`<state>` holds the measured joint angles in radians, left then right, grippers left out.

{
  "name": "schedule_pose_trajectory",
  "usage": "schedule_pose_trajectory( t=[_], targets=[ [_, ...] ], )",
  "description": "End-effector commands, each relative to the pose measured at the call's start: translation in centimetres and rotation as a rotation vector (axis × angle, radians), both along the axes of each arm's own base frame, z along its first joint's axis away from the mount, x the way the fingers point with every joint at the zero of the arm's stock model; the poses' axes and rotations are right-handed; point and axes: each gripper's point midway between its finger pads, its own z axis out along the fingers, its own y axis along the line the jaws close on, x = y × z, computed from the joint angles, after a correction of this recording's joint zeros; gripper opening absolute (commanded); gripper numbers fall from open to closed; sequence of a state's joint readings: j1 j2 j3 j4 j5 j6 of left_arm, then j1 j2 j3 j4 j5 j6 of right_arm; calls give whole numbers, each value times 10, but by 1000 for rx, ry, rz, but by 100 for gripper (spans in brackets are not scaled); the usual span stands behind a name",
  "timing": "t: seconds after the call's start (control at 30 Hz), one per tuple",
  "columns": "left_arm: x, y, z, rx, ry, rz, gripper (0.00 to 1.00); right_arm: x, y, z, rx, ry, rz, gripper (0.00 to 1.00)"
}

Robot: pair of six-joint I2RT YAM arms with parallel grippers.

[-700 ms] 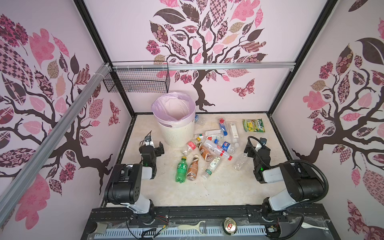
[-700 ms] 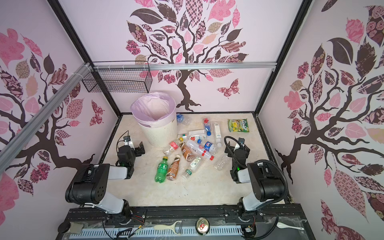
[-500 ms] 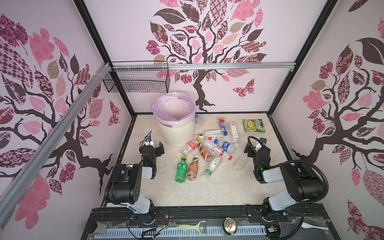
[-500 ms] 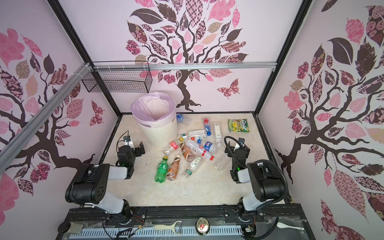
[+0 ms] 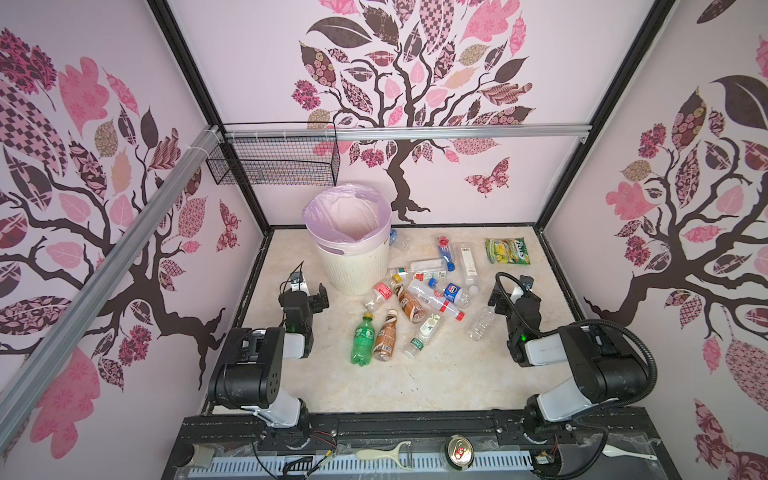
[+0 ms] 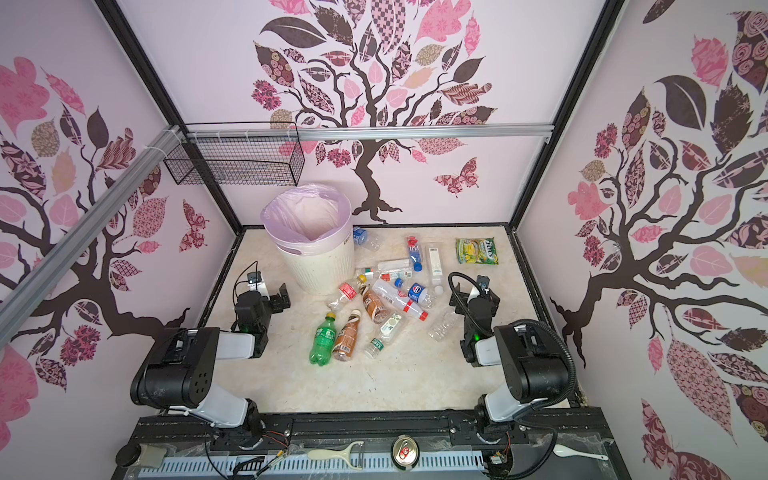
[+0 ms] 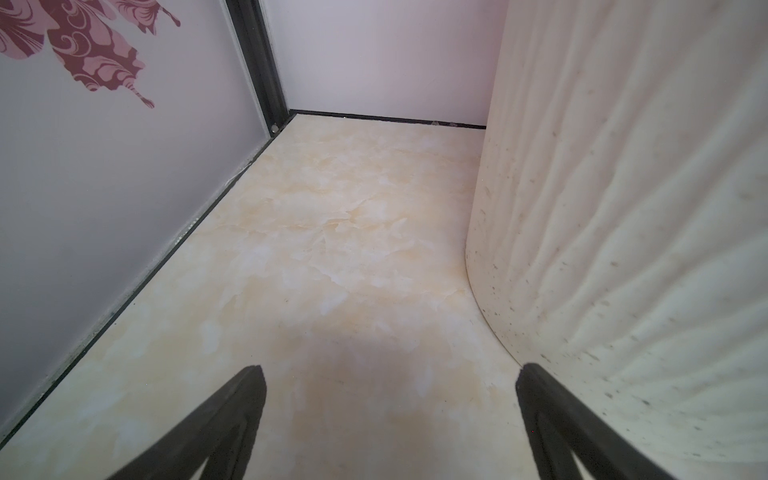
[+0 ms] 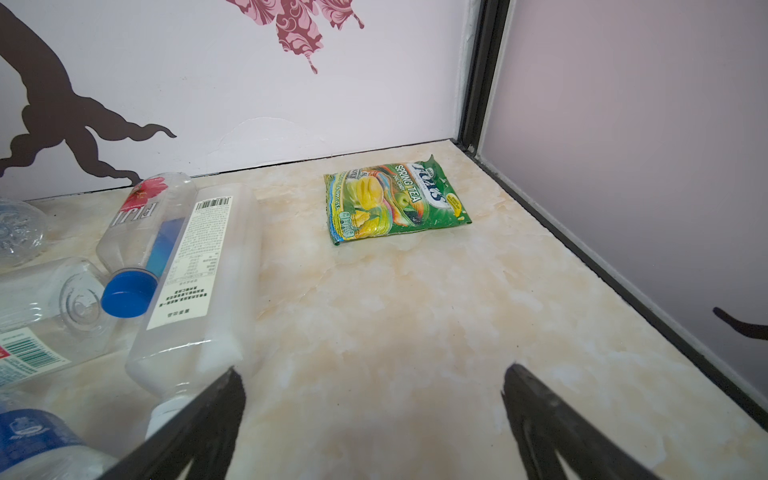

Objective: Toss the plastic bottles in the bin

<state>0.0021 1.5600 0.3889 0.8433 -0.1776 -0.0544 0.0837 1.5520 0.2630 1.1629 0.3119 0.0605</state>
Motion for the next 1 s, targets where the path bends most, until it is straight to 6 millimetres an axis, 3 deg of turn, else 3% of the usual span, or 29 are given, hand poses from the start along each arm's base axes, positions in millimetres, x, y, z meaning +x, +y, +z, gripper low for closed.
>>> schedule_pose_trajectory(
  t=[0.0,0.3,0.4,0.5,0.63,0.7,0.83,0.97],
  targets=[
    [1,1,4,1,-16,-3,98,4,-1,5,12,-25,-5,99],
    [2,0,4,-5,-9,-11,98,3,-1,5,14,-24,-4,99],
    [2,3,13,4,-31,8,98,-2,-4,13,12,-53,-19,100],
    [0,22,22,4,40,132,98,-7,-13,31,-5,-72,-118,100],
    [-15,31,34,11,36,206,98,0,-29,47,66,35,-253,100],
    [-32,38,38,37,95,323,98,1,-30,49,101,92,-279,100],
    [-63,49,52,-81,95,448,98,-25,-60,48,322,85,-595,100],
    [-83,47,65,-228,141,522,98,2,-22,65,433,155,-338,100]
  ],
)
